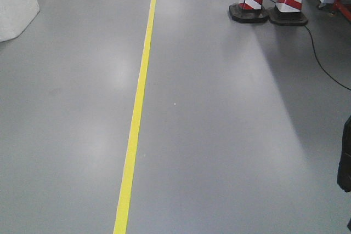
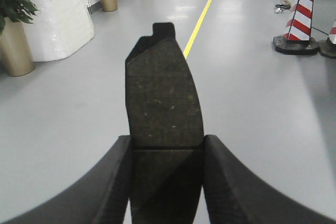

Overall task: Move and align brake pads A on conveyor
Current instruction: 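Drive along the yellow floor line past the striped cones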

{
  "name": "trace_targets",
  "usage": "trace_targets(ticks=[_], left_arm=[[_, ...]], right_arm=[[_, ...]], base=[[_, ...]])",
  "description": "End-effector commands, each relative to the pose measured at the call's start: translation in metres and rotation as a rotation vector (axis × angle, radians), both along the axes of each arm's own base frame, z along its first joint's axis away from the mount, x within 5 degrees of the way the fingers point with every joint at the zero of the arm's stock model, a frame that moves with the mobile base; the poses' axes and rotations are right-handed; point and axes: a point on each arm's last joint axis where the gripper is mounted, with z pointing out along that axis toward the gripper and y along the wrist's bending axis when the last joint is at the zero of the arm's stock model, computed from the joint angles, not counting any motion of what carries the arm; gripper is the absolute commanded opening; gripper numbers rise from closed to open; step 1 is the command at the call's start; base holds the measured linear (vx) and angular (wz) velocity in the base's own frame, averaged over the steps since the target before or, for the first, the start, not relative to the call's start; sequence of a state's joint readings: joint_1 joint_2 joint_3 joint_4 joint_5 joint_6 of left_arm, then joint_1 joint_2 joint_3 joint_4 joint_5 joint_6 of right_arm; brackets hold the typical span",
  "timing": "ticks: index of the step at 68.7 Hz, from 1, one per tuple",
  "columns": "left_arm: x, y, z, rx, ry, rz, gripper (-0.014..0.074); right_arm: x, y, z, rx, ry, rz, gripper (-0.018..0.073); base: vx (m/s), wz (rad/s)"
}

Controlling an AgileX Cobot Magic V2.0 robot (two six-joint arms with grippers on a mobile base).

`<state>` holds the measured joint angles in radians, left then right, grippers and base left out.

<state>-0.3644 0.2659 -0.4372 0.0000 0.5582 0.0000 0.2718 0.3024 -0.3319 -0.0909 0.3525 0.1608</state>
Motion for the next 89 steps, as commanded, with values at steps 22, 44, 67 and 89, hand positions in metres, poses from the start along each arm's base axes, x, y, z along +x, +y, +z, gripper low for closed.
trace_targets(ticks=[22, 44, 67, 89], left_arm=[[0.0010, -0.0011, 0.0178, -0.060, -0.106, -0.004, 0.0039], [0.0010, -0.0011, 0.0178, -0.060, -0.106, -0.004, 0.0039], [0.0010, -0.0011, 0.0178, -0.060, -0.106, -0.004, 0.0039], [0.0010, -0.0011, 0.0178, -0.060, -0.106, -0.004, 0.0039]], right_arm=[[0.0017, 0.0008, 0.0188, 0.009, -0.121, 0.007, -0.0004], [0.0017, 0.0008, 0.0188, 0.010, -0.121, 0.007, -0.0004], [0.0017, 0.0008, 0.0188, 0.010, -0.121, 0.007, -0.0004], [0.0017, 0.0008, 0.0188, 0.010, -0.121, 0.007, -0.0004]], base=[[0.67, 0.00], [0.67, -0.02], [0.69, 0.04], [0.70, 0.04]])
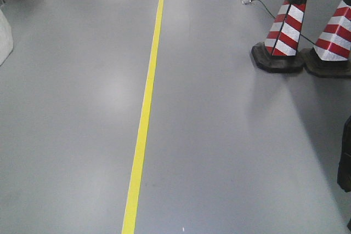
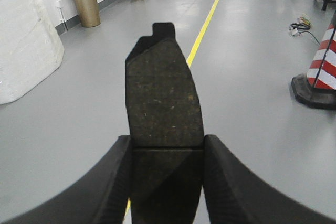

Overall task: Move and align brake pads A on conveyor
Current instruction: 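Drive along the yellow floor line past the striped cones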

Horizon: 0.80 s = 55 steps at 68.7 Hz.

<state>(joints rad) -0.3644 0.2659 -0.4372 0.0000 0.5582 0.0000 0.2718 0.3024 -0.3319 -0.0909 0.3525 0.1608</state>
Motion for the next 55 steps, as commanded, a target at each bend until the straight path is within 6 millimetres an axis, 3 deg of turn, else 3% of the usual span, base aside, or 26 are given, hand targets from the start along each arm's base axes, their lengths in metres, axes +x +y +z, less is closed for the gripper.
trace_targets(ticks=[1, 55], left_arm=[[0.0010, -0.0011, 0.0178, -0.060, -0.106, -0.004, 0.0039], [0.0010, -0.0011, 0.0178, -0.060, -0.106, -0.004, 0.0039]], right_arm=[[0.0017, 0.0008, 0.0188, 0.010, -0.121, 0.007, -0.0004], [0.0017, 0.0008, 0.0188, 0.010, -0.121, 0.007, -0.0004]], base=[[0.69, 0.00], [0.65, -0.04]])
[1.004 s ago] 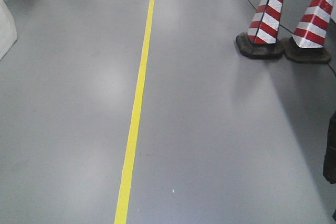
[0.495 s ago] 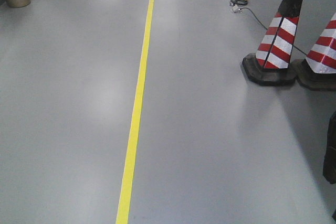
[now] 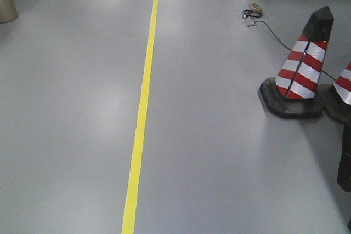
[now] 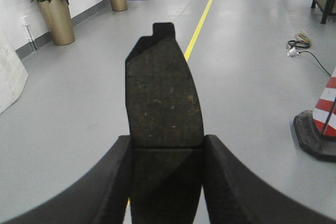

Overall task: Move and align brake pads A on conveyor
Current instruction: 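Drive along the yellow floor line past the striped cones, then turn the base toward the conveyor and stop in front of it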

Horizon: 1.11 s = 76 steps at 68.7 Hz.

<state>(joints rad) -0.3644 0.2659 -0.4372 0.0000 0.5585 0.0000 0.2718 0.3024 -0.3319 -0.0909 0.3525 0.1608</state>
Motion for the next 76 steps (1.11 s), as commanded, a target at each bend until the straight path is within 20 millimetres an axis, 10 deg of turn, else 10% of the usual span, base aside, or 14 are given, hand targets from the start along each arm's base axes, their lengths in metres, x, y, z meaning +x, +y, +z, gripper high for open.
trace_targets(ticks=[1, 76], left_arm=[[0.0010, -0.0011, 0.0178, -0.060, -0.107, -0.004, 0.0039], [0.0010, -0.0011, 0.0178, -0.060, -0.107, -0.004, 0.0039]], right_arm=[[0.0017, 0.0008, 0.0188, 0.010, -0.121, 0.007, -0.0004], [0.0017, 0.0008, 0.0188, 0.010, -0.121, 0.007, -0.0004]], base=[[0.61, 0.04], [0.56, -0.21]])
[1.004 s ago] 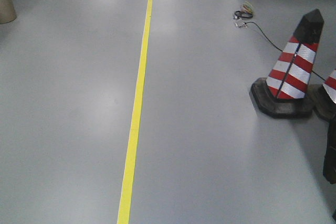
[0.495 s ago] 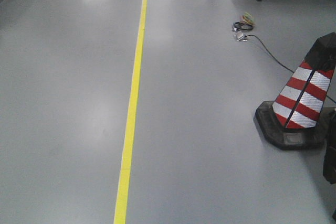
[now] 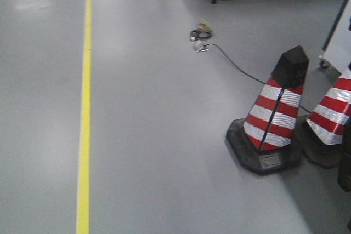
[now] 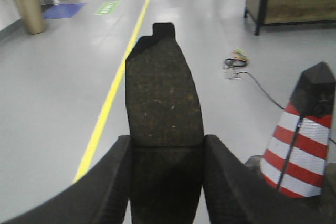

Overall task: Move and align brake pads A on conveyor
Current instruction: 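Turn the base toward the conveyor and stop in front of it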

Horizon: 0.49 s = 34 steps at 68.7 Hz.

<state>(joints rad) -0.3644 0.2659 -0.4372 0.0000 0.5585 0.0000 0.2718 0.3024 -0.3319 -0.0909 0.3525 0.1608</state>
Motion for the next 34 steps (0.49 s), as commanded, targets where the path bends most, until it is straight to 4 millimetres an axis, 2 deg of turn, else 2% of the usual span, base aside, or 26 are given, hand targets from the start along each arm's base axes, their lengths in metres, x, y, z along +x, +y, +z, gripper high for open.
trace_targets(ticks=[1, 34], left_arm=[[0.0010, -0.0011, 0.0178, -0.060, -0.107, -0.004, 0.0039], [0.0010, -0.0011, 0.0178, -0.060, -0.107, -0.004, 0.0039]], right_arm=[[0.0017, 0.0008, 0.0188, 0.010, -0.121, 0.007, -0.0004], [0.0017, 0.0008, 0.0187, 0.009, -0.121, 0.007, -0.0004]], base=[[0.48, -0.48], [0.46, -0.46]])
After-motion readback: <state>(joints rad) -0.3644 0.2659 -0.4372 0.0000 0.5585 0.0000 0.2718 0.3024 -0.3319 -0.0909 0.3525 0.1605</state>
